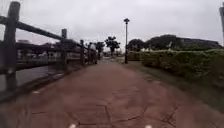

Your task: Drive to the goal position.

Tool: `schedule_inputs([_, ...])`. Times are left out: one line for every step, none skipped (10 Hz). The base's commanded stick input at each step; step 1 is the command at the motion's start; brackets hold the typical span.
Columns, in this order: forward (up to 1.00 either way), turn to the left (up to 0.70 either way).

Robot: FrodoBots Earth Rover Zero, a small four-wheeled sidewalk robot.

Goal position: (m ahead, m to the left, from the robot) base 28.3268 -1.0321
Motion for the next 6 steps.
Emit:
schedule_inputs([1.00, 0.00])
schedule_inputs([1.00, 0.00])
schedule_inputs([1.00, 0.00])
schedule_inputs([1.00, 0.00])
schedule_inputs([1.00, 0.00])
schedule_inputs([1.00, 0.00])
